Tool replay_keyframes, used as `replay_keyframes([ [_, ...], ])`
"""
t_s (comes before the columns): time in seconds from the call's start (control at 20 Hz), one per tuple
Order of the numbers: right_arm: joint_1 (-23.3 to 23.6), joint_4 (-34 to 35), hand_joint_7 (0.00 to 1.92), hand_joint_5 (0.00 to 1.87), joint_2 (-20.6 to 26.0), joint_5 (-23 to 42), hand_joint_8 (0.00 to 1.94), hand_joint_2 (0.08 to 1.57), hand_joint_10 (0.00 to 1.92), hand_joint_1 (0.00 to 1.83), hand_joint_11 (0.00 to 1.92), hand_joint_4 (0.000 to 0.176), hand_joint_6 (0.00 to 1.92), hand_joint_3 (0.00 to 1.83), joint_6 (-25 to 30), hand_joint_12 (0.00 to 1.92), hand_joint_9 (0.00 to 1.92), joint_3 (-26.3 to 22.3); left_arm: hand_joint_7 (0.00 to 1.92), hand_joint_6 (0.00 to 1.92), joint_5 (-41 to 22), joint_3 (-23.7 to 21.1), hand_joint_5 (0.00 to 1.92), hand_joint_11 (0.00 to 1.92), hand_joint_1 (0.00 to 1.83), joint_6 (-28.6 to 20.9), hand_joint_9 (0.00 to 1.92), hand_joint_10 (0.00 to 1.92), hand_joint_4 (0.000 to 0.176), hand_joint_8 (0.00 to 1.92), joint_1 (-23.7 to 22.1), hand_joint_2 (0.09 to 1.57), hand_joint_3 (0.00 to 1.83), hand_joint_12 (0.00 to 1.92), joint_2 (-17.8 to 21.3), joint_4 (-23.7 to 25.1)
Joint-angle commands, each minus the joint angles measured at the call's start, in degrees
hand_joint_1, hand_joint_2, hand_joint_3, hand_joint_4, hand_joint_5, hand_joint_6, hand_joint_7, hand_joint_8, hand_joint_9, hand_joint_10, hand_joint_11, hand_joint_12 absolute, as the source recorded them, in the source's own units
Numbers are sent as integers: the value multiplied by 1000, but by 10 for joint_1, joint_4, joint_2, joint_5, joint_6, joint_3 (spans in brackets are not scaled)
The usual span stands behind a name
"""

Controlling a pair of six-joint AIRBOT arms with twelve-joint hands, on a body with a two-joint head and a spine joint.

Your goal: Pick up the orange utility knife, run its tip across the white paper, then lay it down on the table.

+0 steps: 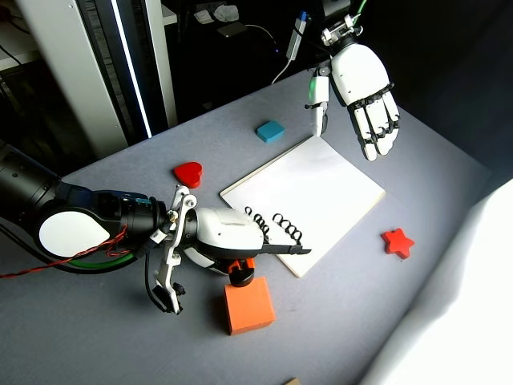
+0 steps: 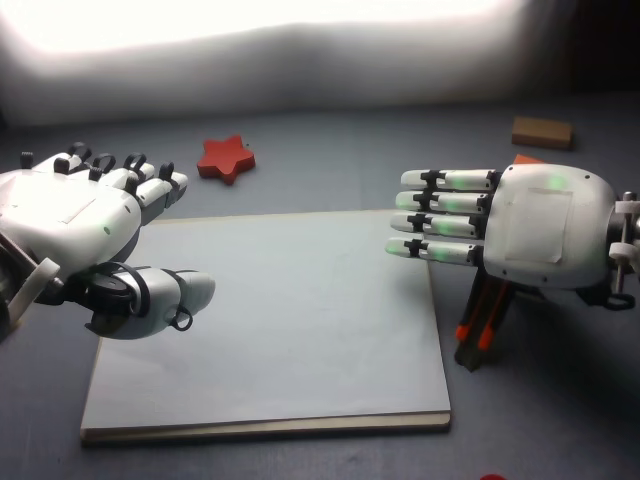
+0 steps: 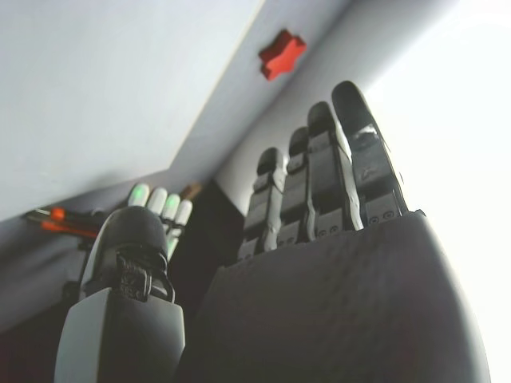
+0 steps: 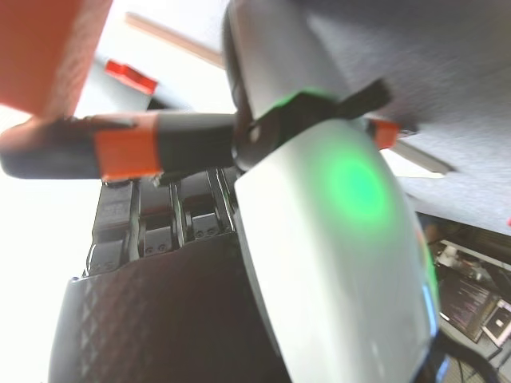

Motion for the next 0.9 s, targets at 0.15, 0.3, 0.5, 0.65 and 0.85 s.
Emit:
replay_keyframes([
  [0.15, 8, 13, 7, 14, 0, 42, 2, 1145, 0, 1044, 0, 0, 4, 38, 0, 0, 0, 5, 73, 2, -33, 3, 36, 0, 70, 2, 168, 4, 55, 3, -2, 1292, 0, 698, 1, 34],
  [0.3, 9, 13, 75, 82, -5, 40, 13, 1196, 13, 1061, 22, 0, 19, 25, -1, 19, 46, 13, 57, 0, -34, 3, 36, 0, 65, 2, 162, 5, 52, 0, -2, 1299, 1, 671, 1, 34],
  [0.5, 10, 13, 208, 200, -6, 28, 13, 1271, 29, 1042, 0, 0, 15, 5, -1, 684, 216, 14, 72, 1, -34, 4, 45, 0, 65, 2, 182, 6, 52, 1, -1, 1294, 0, 705, 1, 34],
  [0.65, 11, 13, 541, 465, -5, 28, 25, 1264, 68, 1104, 0, 0, 36, 0, -1, 1192, 534, 14, 82, 5, -34, 4, 71, 0, 98, 2, 198, 8, 48, 2, -1, 1289, 0, 782, 1, 35],
  [0.85, 12, 13, 656, 577, -6, 37, 1720, 1328, 1723, 1128, 406, 0, 1423, 2, -5, 1890, 522, 14, 64, 1, -34, 3, 32, 0, 78, 2, 189, 9, 53, 4, 0, 1298, 2, 819, 1, 35],
])
